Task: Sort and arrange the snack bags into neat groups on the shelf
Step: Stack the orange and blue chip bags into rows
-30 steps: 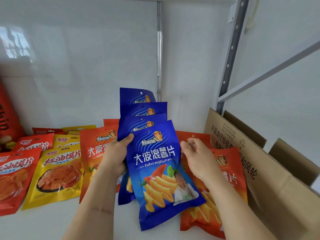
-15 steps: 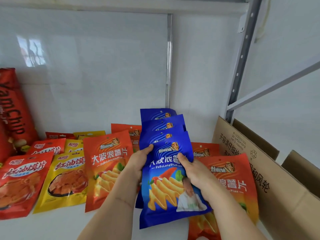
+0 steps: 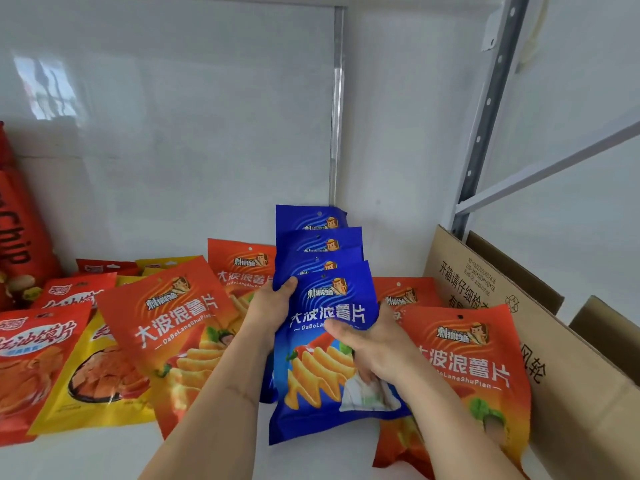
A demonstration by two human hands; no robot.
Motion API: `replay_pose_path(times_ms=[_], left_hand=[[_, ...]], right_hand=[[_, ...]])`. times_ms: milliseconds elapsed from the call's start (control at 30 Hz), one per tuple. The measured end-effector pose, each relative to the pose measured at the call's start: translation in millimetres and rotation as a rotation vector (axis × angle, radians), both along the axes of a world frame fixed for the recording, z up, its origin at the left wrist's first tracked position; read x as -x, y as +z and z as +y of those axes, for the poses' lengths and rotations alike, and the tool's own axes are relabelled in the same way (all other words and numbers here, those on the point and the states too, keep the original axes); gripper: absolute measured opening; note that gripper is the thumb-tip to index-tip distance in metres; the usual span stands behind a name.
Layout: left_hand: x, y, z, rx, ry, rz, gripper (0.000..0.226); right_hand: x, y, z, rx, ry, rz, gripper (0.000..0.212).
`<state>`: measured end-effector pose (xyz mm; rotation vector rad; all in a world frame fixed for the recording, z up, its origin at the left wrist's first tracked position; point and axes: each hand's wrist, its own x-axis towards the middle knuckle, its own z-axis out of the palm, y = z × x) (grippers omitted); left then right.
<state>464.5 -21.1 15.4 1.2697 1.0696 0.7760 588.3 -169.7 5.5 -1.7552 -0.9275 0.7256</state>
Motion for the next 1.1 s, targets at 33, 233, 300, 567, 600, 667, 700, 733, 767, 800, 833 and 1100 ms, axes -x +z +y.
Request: replay_pose_path(times_ms=[33,233,300,567,600,667,700,733,767,800,833,1100], left_hand=[[-0.9,-1.6,2.3,0.001,0.002,-0.002,0.036],[-7.1,-3.7,9.6,-0.013,0.019,0.058,0.051],[-11.1,-6.2,12.6,-0.067,0.039,0.110,0.052],[-10.2,2.1,13.4,-0.028,0.018,0.067,0.060],[-9.6,1.7,13.5,-0.023,0.029,0.041,0.061],[-8.4,2.2,11.9,-0.013,0.054,-0.020,0.062],[-7.7,3.1,11.0,-0.016,0.057,-0.047,0.063],[-6.9,4.5,10.4,-0.029,0.053,-0.058,0.065],[-6.3,6.6,10.3,-0.053,0.046,-0.054,0.067],[-5.7,8.7,10.5,-0.089,0.042,-0.031,0.070],[-5.5,10.6,11.0,-0.137,0.040,0.000,0.071],[-1.5,21.2,-13.8,-0.721,0.150,0.304,0.077]], right_hand=[[1.2,-2.3,-1.2,0.045,0.013,-0.059,0.087],[0.3,-17.4,5.7,-0.009,0.007,-0.095,0.078],[-2.5,-16.7,8.9,-0.012,0.003,-0.112,0.076],[-2.1,-16.1,9.3,-0.037,-0.046,-0.167,0.088],[-1.2,-15.5,9.1,-0.044,-0.062,-0.167,0.083],[0.7,-13.3,8.5,-0.049,-0.083,-0.176,0.077],[1.5,-12.3,8.2,-0.053,-0.088,-0.179,0.074],[2.3,-10.7,7.4,-0.058,-0.094,-0.183,0.071],[2.9,-8.6,6.5,-0.060,-0.098,-0.193,0.066],[4.0,-5.7,5.1,-0.060,-0.103,-0.206,0.061],[5.0,-2.9,3.8,-0.058,-0.109,-0.215,0.055],[13.0,17.0,-16.5,-0.039,-0.211,-0.413,0.037]])
